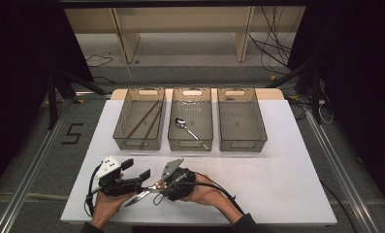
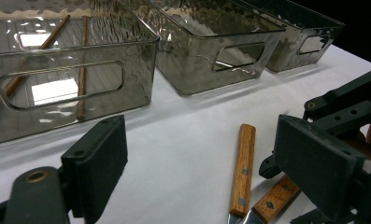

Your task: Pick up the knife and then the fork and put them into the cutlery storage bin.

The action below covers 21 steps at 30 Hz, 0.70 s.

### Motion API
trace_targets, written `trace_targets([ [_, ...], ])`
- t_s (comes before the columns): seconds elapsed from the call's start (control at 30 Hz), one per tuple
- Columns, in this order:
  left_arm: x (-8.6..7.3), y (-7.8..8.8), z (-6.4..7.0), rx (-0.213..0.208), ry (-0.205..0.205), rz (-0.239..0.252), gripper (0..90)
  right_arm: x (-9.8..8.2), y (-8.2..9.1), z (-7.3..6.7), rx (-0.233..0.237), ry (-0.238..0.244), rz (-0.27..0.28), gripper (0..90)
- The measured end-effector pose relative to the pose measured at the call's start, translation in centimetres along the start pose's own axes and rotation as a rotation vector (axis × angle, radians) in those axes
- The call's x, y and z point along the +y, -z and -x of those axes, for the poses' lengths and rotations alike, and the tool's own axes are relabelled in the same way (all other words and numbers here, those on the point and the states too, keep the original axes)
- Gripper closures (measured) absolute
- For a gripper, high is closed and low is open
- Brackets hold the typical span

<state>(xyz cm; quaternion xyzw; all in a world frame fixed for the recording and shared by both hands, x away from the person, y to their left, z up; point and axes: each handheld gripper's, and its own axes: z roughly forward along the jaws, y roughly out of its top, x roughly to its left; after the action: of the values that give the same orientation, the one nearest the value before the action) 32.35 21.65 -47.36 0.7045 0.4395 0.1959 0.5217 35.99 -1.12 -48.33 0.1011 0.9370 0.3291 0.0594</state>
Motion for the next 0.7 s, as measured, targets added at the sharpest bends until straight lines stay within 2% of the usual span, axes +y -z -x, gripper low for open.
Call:
trace_targets([
  [0.17, 0.0, -0.02, 0.02, -0.001, -0.001, -0.003, 17.4, 0.08, -0.47, -0.29, -0.011, 0.036, -0.031, 58.5],
  [0.2, -0.01, -0.02, 0.01, -0.001, -0.001, -0.002, 17.4, 0.06, -0.51, -0.35, -0.014, 0.036, -0.023, 59.7],
  [0.37, 0.0, -0.01, 0.02, -0.001, -0.002, -0.002, 17.4, 0.11, -0.38, -0.51, -0.019, 0.063, -0.033, 69.2],
  [0.53, 0.0, 0.01, 0.01, 0.0, 0.0, 0.001, 17.4, 0.12, -0.33, -0.89, -0.02, 0.118, -0.036, 75.6],
  [0.7, 0.03, 0.09, 0.07, 0.001, 0.0, 0.009, 17.4, 0.07, -0.14, -0.93, -0.009, 0.128, -0.041, 76.5],
])
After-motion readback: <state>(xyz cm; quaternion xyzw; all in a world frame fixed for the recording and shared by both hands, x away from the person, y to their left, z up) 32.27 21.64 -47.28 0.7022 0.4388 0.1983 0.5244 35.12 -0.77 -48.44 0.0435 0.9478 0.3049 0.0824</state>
